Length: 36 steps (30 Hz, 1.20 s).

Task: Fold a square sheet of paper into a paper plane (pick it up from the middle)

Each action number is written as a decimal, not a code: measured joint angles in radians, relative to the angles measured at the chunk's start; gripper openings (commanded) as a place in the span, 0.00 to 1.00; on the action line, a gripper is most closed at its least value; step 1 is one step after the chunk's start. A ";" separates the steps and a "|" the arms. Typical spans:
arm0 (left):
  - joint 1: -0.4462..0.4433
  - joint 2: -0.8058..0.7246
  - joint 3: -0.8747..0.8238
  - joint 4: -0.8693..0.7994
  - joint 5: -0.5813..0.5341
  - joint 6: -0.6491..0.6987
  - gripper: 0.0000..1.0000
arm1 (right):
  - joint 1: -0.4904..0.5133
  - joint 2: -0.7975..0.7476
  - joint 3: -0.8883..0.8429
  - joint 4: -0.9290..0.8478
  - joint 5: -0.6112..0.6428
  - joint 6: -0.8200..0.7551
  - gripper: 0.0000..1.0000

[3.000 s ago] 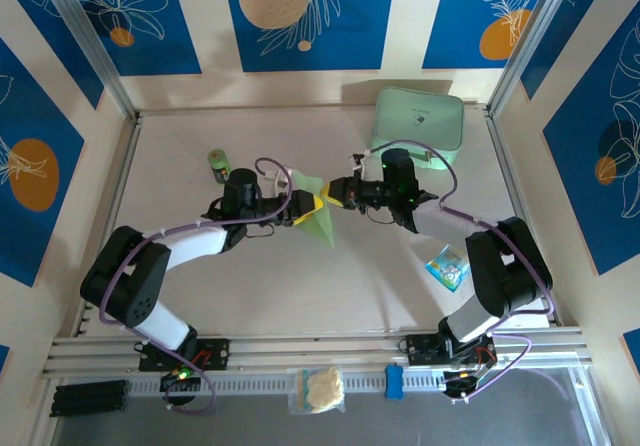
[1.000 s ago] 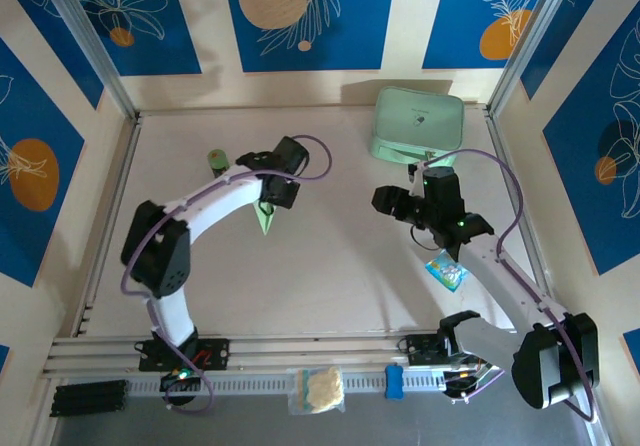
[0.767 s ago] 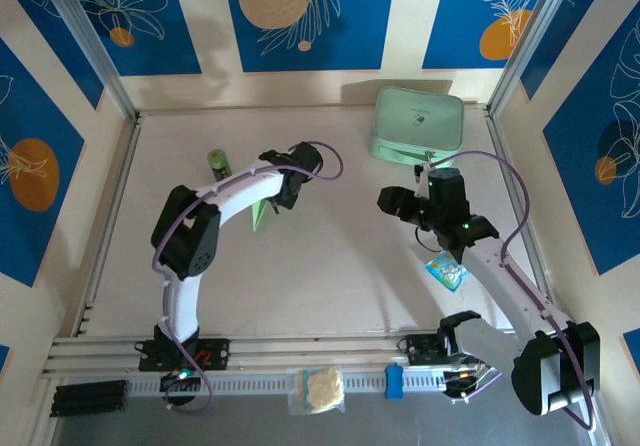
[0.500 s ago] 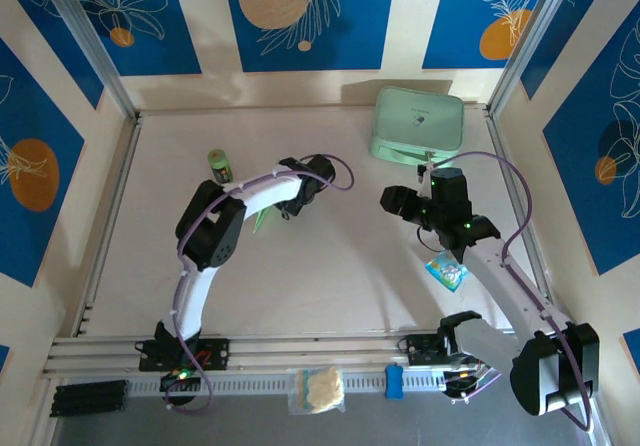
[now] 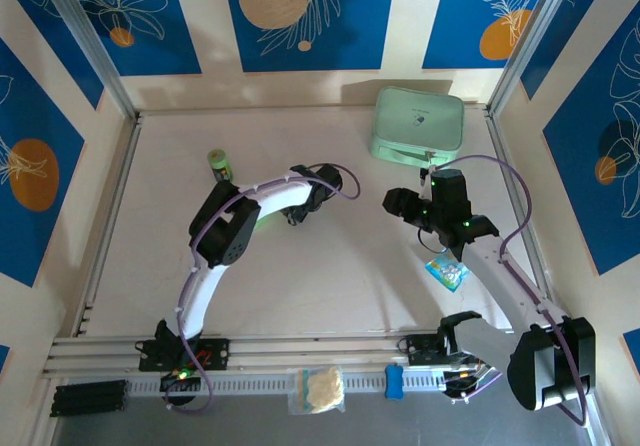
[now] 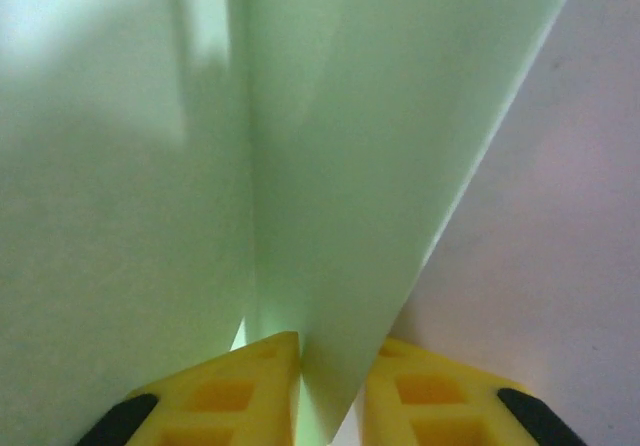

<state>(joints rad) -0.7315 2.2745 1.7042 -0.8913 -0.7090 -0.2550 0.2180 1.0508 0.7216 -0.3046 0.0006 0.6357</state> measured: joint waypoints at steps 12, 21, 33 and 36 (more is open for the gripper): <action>-0.022 -0.206 -0.055 0.075 0.470 -0.121 0.37 | -0.004 0.037 0.000 0.000 -0.031 0.002 0.59; 0.006 -0.403 -0.273 0.230 0.746 -0.185 0.38 | -0.005 0.066 -0.006 0.015 -0.076 0.034 0.60; 0.270 -0.410 -0.407 0.386 0.803 -0.219 0.38 | 0.018 0.126 -0.006 0.035 -0.121 0.064 0.59; 0.274 -0.372 -0.407 0.404 0.803 -0.219 0.38 | 0.025 0.126 -0.005 0.035 -0.121 0.064 0.59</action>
<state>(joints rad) -0.4576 1.9030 1.2968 -0.4877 0.0937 -0.4740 0.2432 1.1770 0.7162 -0.2699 -0.1204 0.6998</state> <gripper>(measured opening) 0.376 0.591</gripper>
